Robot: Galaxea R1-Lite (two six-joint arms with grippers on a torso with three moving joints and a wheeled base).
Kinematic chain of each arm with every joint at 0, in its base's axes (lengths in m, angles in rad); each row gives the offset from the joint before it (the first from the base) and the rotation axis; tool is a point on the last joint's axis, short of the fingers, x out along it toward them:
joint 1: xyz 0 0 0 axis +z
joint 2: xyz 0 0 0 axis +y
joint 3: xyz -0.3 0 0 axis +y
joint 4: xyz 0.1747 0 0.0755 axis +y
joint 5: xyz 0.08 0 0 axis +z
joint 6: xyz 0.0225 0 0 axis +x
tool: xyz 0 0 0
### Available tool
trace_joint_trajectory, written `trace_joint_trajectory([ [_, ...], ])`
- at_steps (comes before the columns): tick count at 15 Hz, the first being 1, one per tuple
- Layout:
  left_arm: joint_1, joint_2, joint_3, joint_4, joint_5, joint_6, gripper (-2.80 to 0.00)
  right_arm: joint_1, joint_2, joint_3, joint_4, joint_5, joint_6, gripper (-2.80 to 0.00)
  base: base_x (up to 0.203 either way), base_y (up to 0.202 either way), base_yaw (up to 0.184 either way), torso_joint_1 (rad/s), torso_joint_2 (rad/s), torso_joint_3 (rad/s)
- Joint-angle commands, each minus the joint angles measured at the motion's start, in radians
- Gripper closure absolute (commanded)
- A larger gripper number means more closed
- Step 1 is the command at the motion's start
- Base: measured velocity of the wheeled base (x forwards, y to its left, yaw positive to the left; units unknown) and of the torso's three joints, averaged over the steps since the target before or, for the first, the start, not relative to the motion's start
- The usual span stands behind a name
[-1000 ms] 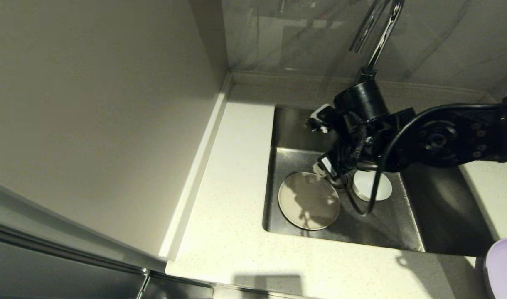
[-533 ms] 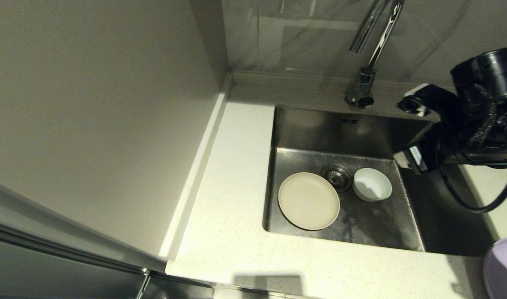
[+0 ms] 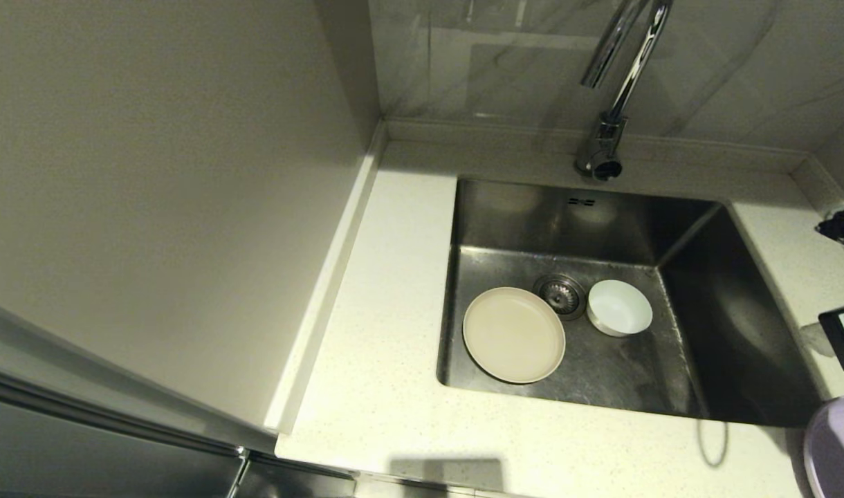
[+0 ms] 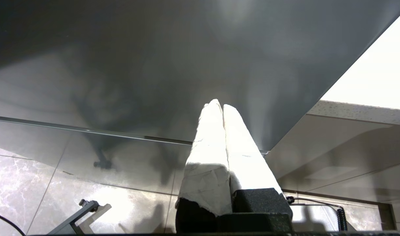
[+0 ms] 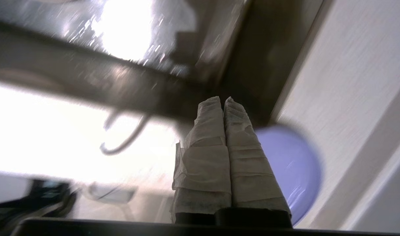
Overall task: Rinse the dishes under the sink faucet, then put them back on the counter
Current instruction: Put a plate into the sink
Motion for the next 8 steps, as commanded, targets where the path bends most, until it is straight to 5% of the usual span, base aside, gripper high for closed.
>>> trace_joint_trajectory([
  [1,0.000,-0.002,0.000,0.000,0.000,-0.001,0.00,-0.014,-0.077,0.049,0.020,0.013,0.102,0.00,0.000,0.000,0.000,0.000,0.00,0.000],
  [3,0.000,-0.002,0.000,0.000,0.000,-0.001,0.00,-0.013,-0.062,0.033,0.024,-0.004,0.258,0.00,0.000,0.000,0.000,0.000,0.00,0.000],
  [8,0.000,-0.002,0.000,0.000,0.000,-0.001,0.00,-0.016,0.037,0.058,0.022,-0.230,0.551,0.00,0.000,0.000,0.000,0.000,0.00,0.000],
])
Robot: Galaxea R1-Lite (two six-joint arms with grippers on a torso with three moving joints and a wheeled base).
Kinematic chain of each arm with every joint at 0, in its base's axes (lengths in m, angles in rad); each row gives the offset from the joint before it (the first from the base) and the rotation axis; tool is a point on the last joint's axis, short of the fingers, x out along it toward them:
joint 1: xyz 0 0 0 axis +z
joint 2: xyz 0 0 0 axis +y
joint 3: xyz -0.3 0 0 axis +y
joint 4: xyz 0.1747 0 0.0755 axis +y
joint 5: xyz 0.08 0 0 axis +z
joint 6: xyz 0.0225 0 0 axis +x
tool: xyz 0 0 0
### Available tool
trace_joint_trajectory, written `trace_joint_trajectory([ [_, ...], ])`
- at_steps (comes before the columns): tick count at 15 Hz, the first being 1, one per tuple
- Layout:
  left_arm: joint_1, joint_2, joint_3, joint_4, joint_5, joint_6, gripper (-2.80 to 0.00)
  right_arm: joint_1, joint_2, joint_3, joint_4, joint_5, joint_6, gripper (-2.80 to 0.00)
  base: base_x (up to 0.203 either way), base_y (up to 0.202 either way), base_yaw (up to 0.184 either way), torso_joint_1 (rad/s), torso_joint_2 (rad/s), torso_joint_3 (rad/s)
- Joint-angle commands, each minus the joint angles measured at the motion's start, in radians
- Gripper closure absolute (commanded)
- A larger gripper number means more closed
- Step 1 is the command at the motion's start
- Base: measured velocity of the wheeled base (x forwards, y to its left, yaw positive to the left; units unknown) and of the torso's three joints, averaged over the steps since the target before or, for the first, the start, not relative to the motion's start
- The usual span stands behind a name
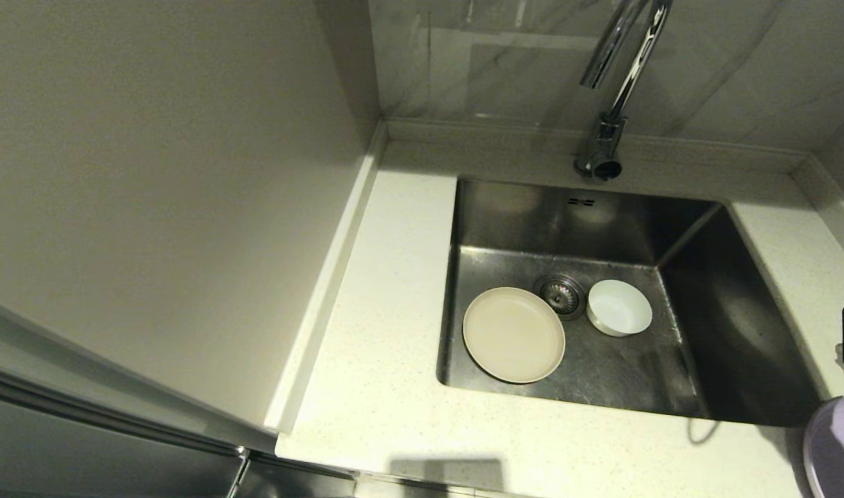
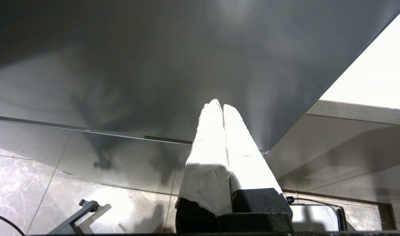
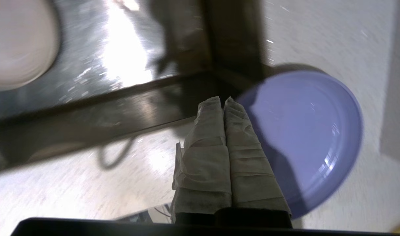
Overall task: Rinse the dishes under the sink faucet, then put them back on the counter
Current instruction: Put a plate into the sink
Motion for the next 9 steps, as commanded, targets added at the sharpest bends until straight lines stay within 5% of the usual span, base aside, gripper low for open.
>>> trace_joint_trajectory([
  [1,0.000,-0.002,0.000,0.000,0.000,-0.001,0.00,-0.004,0.049,0.045,0.001,-0.099,0.077,0.00,0.000,0.000,0.000,0.000,0.00,0.000],
  [5,0.000,-0.002,0.000,0.000,0.000,-0.001,0.00,-0.045,0.047,0.088,0.001,-0.123,0.125,0.00,0.000,0.000,0.000,0.000,0.00,0.000],
  [6,0.000,-0.002,0.000,0.000,0.000,-0.001,0.00,-0.056,0.048,0.092,0.002,-0.123,0.125,-2.80,0.000,0.000,0.000,0.000,0.00,0.000],
  [9,0.000,-0.002,0.000,0.000,0.000,-0.001,0.00,-0.056,0.043,0.121,0.002,-0.112,0.124,-2.80,0.000,0.000,0.000,0.000,0.00,0.000],
])
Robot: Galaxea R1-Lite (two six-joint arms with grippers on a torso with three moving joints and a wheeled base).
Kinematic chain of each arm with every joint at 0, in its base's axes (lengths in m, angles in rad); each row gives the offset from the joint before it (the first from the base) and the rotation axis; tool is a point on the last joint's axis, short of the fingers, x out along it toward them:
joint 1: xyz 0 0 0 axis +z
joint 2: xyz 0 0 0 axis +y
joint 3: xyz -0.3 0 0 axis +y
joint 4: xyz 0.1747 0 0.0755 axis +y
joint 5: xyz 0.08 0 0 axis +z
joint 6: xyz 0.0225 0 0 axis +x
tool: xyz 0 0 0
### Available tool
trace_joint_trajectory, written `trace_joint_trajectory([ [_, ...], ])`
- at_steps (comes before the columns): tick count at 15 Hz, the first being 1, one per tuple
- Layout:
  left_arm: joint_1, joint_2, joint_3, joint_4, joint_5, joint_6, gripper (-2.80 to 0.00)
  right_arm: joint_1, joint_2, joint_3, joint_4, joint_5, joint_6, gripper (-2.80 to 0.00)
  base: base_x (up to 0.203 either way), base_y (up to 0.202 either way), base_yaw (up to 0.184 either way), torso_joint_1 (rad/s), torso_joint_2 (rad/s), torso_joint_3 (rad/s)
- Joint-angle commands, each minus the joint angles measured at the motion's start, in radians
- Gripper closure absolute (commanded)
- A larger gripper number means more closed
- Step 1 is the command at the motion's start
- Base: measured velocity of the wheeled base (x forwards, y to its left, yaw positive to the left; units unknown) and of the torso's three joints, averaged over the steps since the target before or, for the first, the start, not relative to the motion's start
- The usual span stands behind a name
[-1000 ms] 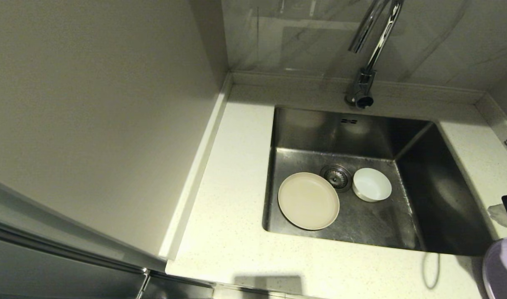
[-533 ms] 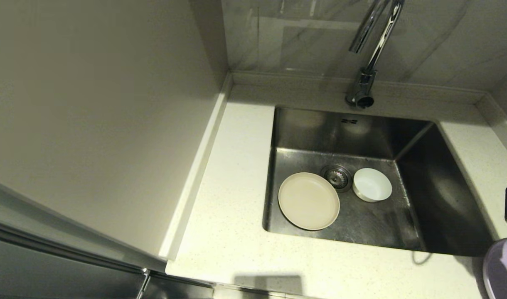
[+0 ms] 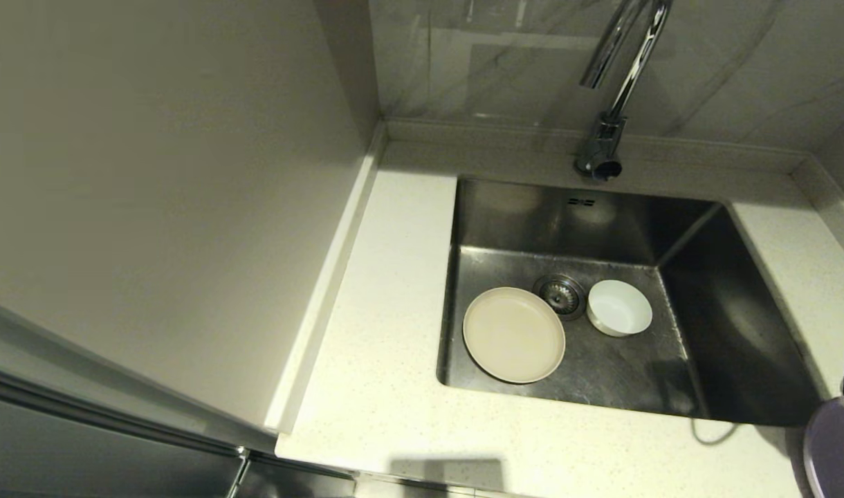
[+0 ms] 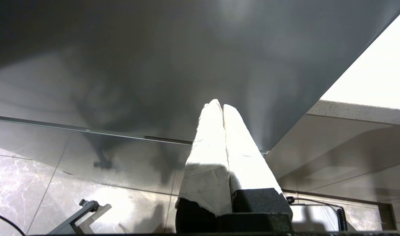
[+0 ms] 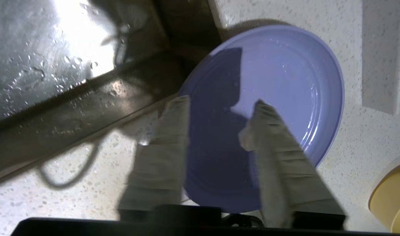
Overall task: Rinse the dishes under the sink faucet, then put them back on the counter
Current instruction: Put a plate into the sink
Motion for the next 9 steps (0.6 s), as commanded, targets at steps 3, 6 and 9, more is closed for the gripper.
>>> trace_joint_trajectory([
  [3,0.000,-0.002,0.000,0.000,0.001,-0.001,0.00,-0.001,0.012,0.026,0.002,0.028,-0.001,-2.80,0.000,0.000,0.000,0.000,0.00,0.000],
  [6,0.000,-0.002,0.000,0.000,0.001,-0.001,0.00,-0.001,0.053,0.032,-0.001,0.068,-0.001,-2.80,0.000,0.000,0.000,0.000,0.00,0.000],
  [9,0.000,-0.002,0.000,0.000,0.001,-0.001,0.00,-0.002,0.104,0.036,-0.096,0.070,0.001,-2.80,0.000,0.000,0.000,0.000,0.00,0.000],
])
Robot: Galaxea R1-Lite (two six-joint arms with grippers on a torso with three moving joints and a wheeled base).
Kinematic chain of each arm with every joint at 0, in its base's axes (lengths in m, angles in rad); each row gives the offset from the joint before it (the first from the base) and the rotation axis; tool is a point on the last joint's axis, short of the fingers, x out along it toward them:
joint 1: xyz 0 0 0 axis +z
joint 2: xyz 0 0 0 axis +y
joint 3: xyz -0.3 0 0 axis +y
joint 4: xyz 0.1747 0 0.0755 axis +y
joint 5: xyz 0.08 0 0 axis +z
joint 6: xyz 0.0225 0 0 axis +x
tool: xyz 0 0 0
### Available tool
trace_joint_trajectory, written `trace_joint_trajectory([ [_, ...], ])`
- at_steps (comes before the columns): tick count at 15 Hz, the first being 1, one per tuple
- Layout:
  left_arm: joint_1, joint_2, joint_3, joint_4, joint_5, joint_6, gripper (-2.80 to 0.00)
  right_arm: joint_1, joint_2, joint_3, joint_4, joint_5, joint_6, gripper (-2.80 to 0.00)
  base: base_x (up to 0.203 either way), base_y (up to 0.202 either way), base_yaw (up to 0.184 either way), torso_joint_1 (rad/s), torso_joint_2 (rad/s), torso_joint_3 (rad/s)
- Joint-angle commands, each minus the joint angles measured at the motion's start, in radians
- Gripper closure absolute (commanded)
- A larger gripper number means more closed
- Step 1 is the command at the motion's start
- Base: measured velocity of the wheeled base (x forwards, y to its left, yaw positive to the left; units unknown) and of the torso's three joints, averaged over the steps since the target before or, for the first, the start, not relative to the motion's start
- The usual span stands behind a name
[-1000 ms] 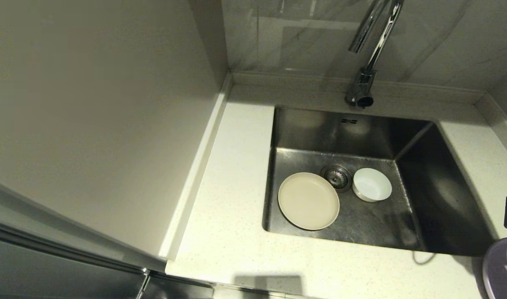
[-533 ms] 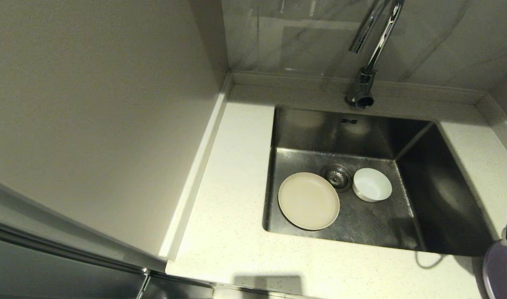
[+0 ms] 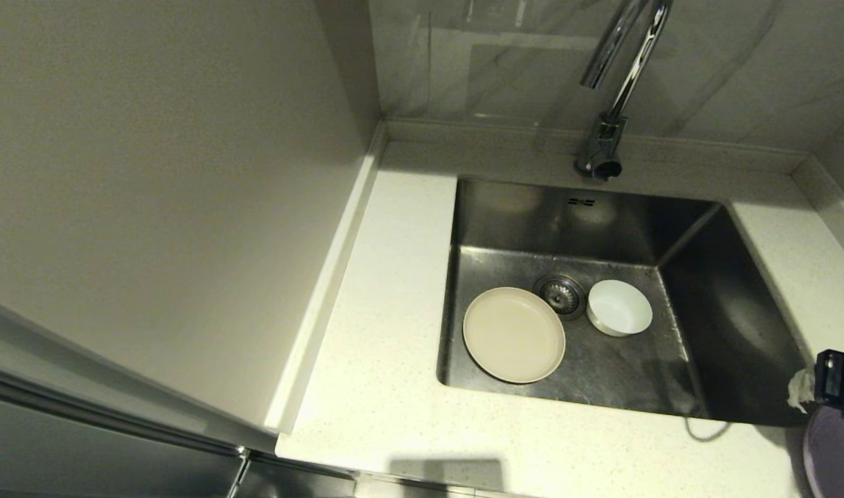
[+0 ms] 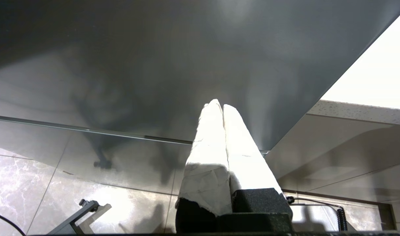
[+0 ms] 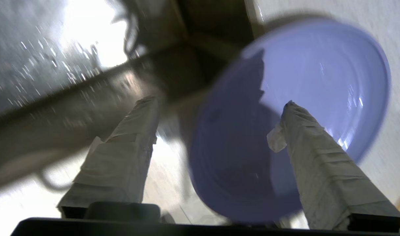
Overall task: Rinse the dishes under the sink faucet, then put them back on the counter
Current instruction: Put a plate into the sink
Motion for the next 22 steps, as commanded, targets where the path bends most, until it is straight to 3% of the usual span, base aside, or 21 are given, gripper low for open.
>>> trace_joint_trajectory([
  [1,0.000,-0.002,0.000,0.000,0.000,-0.001,0.00,-0.001,0.052,0.002,-0.047,-0.003,0.002,-2.80,0.000,0.000,0.000,0.000,0.00,0.000],
  [15,0.000,-0.002,0.000,0.000,0.000,-0.001,0.00,-0.040,0.107,0.016,-0.063,-0.028,0.011,-2.80,0.000,0.000,0.000,0.000,0.00,0.000],
  [16,0.000,-0.002,0.000,0.000,0.000,-0.001,0.00,-0.040,0.112,0.021,-0.084,-0.029,0.011,-0.04,0.000,0.000,0.000,0.000,0.00,0.000],
  [22,0.000,-0.002,0.000,0.000,0.000,-0.001,0.00,-0.041,0.129,0.030,-0.123,-0.029,0.008,0.00,0.000,0.000,0.000,0.000,0.00,0.000],
])
